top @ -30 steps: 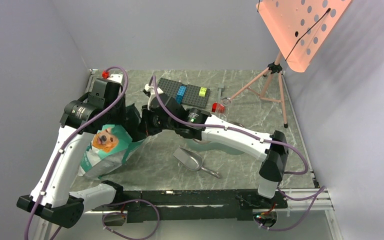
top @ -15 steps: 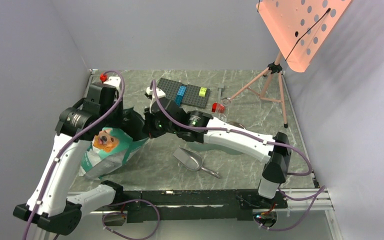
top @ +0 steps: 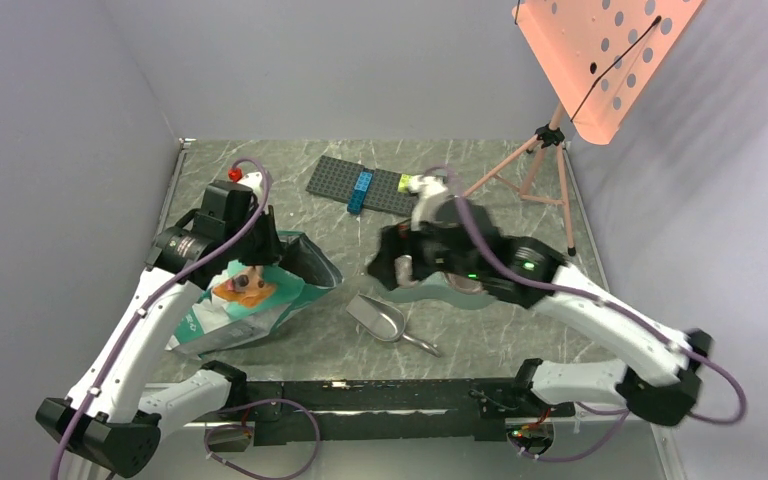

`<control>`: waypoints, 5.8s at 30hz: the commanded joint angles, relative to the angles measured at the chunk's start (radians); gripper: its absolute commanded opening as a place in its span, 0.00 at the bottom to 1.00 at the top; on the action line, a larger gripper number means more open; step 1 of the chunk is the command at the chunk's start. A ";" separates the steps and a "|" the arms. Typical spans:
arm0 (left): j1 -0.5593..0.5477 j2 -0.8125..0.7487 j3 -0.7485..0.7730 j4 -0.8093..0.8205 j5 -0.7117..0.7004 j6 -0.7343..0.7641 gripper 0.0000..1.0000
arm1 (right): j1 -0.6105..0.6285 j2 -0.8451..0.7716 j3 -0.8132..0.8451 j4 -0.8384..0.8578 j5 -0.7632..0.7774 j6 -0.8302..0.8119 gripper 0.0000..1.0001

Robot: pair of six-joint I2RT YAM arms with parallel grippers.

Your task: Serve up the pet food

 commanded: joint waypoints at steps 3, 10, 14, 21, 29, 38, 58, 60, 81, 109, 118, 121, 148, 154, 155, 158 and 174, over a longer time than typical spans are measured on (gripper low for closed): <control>0.000 0.008 0.041 0.119 0.047 -0.023 0.00 | -0.301 -0.197 -0.369 -0.060 -0.304 0.079 1.00; 0.000 0.026 0.087 0.094 0.075 -0.020 0.00 | -0.385 -0.195 -0.639 0.116 -0.462 0.152 1.00; 0.000 0.029 0.089 0.083 0.086 -0.030 0.00 | -0.393 -0.134 -0.759 0.237 -0.493 0.169 0.98; 0.001 0.034 0.089 0.066 0.099 -0.025 0.00 | -0.393 -0.060 -0.900 0.492 -0.561 0.166 0.91; 0.000 0.031 0.086 0.064 0.111 -0.018 0.00 | -0.394 -0.145 -1.078 0.772 -0.663 0.299 0.82; 0.000 0.059 0.118 0.028 0.141 0.000 0.00 | -0.395 -0.216 -1.310 1.145 -0.607 0.578 0.73; -0.075 0.012 0.023 0.080 0.166 -0.068 0.00 | -0.393 -0.214 -1.094 0.745 -0.635 0.390 0.00; -0.109 0.013 0.022 0.075 0.134 -0.078 0.00 | -0.380 -0.304 -1.003 0.510 -0.605 0.330 0.00; -0.319 0.081 0.103 0.064 -0.063 -0.029 0.00 | -0.079 -0.271 -0.038 -0.523 -0.376 0.067 0.00; -0.381 -0.028 -0.024 0.346 0.053 -0.155 0.00 | -0.100 0.416 0.212 -0.248 -0.439 -0.073 0.00; -0.380 -0.070 -0.040 0.347 0.068 -0.195 0.00 | -0.110 0.781 0.399 0.211 -0.666 0.033 0.00; -0.380 -0.062 0.013 0.294 0.064 -0.196 0.00 | -0.122 0.702 0.286 0.396 -0.708 0.112 0.00; -0.380 -0.265 -0.005 0.132 -0.321 -0.094 0.00 | -0.197 0.264 -0.147 0.439 -0.761 0.199 0.00; -0.379 -0.230 -0.001 0.152 -0.281 -0.107 0.00 | -0.237 0.370 0.009 0.263 -0.837 0.100 0.00; -0.379 -0.224 -0.001 0.149 -0.283 -0.119 0.00 | -0.251 0.333 -0.014 0.255 -0.844 0.089 0.00; -0.379 -0.209 -0.018 0.163 -0.292 -0.151 0.00 | -0.325 0.217 -0.106 0.255 -0.900 0.093 0.00; -0.379 -0.159 -0.004 0.178 -0.355 -0.204 0.00 | -0.396 0.106 -0.324 0.474 -1.027 0.198 0.00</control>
